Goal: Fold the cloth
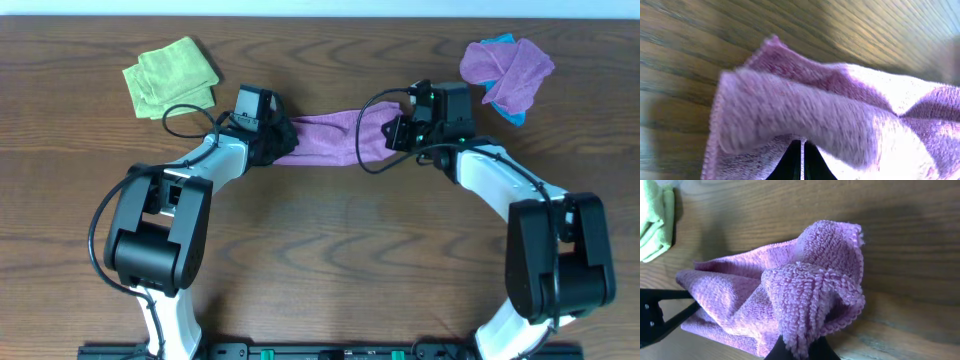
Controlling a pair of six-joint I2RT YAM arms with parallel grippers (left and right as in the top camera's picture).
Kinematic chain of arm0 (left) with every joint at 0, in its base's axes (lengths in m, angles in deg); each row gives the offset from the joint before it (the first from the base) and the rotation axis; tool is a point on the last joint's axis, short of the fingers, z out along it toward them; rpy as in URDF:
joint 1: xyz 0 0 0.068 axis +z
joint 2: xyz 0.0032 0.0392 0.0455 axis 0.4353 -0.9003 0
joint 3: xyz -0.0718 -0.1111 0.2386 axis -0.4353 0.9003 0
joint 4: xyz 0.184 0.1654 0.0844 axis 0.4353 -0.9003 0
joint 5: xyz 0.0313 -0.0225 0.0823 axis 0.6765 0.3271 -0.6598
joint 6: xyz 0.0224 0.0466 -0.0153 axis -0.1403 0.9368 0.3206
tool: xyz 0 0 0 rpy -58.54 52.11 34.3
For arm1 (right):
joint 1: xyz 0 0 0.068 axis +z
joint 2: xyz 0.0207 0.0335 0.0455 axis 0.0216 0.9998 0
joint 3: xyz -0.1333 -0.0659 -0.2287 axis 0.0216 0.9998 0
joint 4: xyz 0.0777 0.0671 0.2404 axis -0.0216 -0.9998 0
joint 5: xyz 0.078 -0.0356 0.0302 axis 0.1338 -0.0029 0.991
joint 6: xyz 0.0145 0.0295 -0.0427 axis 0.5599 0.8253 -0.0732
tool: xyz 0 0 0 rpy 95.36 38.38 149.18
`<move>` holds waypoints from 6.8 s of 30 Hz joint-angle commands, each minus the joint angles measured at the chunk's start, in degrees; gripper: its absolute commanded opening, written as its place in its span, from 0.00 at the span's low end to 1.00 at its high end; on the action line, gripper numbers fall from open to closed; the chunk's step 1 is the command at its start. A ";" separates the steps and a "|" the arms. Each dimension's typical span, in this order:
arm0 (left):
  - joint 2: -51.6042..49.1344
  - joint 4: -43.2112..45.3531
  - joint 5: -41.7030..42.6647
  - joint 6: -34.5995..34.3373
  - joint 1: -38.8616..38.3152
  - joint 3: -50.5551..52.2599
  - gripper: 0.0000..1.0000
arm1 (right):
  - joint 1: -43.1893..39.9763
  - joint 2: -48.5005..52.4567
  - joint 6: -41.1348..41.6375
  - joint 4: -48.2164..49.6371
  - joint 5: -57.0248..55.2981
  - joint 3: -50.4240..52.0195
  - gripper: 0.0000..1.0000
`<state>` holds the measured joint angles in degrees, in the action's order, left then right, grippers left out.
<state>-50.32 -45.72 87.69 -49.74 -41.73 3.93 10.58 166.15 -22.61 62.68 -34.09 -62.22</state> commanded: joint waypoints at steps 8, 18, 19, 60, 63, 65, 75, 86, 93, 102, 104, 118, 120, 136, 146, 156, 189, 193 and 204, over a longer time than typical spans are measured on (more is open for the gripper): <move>4.15 0.48 5.42 -0.79 -0.42 -2.47 0.06 | 0.39 -0.90 -2.82 -2.05 -1.60 -1.77 0.01; 1.03 6.19 0.87 -4.55 -3.80 -2.75 0.06 | 0.50 -0.90 -2.78 -2.19 -1.27 -1.77 0.01; 0.17 7.10 0.85 -5.03 -4.28 -2.75 0.06 | 0.50 -0.90 -2.78 -2.27 -1.25 -1.77 0.01; -2.56 1.38 4.07 2.32 -2.23 -8.98 0.06 | 12.20 -3.34 -3.26 1.53 -3.54 -6.01 0.01; -0.59 -3.21 3.37 5.49 -0.57 -10.73 0.06 | 12.55 -2.82 -3.21 2.73 -3.89 -6.01 0.01; 0.83 -5.11 2.43 6.73 0.90 -11.56 0.06 | 13.07 -2.03 -3.21 3.78 -3.91 -6.01 0.01; 5.31 -12.41 -0.79 11.65 5.57 -15.26 0.06 | 16.74 2.58 -3.19 7.02 -4.83 -6.43 0.01; 7.41 -14.75 -0.83 11.80 7.67 -15.93 0.06 | 20.28 8.90 -3.21 6.03 -4.98 -12.13 0.01; 8.20 -15.96 -0.81 11.85 9.40 -15.96 0.06 | 21.88 10.82 -3.50 3.39 -4.96 -14.47 0.05; 9.01 -16.59 -0.46 11.82 10.25 -15.96 0.05 | 24.26 10.82 -4.28 3.32 -4.57 -14.51 0.33; 9.20 -16.63 -0.46 11.80 10.34 -15.96 0.05 | 24.87 10.82 -4.28 3.74 -3.39 -14.51 0.36; 10.12 -16.70 -0.46 11.78 10.75 -15.96 0.06 | 27.76 10.82 -4.26 6.49 0.66 -14.91 0.47; 10.38 -16.70 -0.46 11.78 11.10 -15.96 0.06 | 27.39 10.78 -4.26 6.51 0.63 -15.43 0.50; 16.46 -27.76 -0.28 9.84 14.49 -15.93 0.97 | 15.06 -2.08 -4.31 -8.85 3.67 -18.27 0.99; 17.00 -40.39 3.28 7.63 16.87 -15.23 0.95 | 3.63 -20.83 -19.87 -37.16 0.59 -15.56 0.99; 17.00 -32.70 11.50 1.07 16.61 -2.40 0.95 | -10.62 -50.53 -19.23 -38.53 3.21 9.75 0.99; 16.81 0.13 11.72 -15.96 9.42 17.86 0.95 | -14.73 -80.98 -11.76 -43.34 2.32 23.12 0.99; 15.93 0.57 11.04 -16.92 7.85 17.92 0.95 | -14.73 -80.98 -11.76 -43.98 2.32 23.12 0.99; 12.09 5.92 10.10 -19.78 5.88 17.94 0.95 | -14.73 -80.98 -11.76 -43.98 2.32 23.12 0.99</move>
<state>-36.68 -40.40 98.99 -68.00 -35.46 21.37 -3.73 85.41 -34.98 18.81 -31.81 -39.46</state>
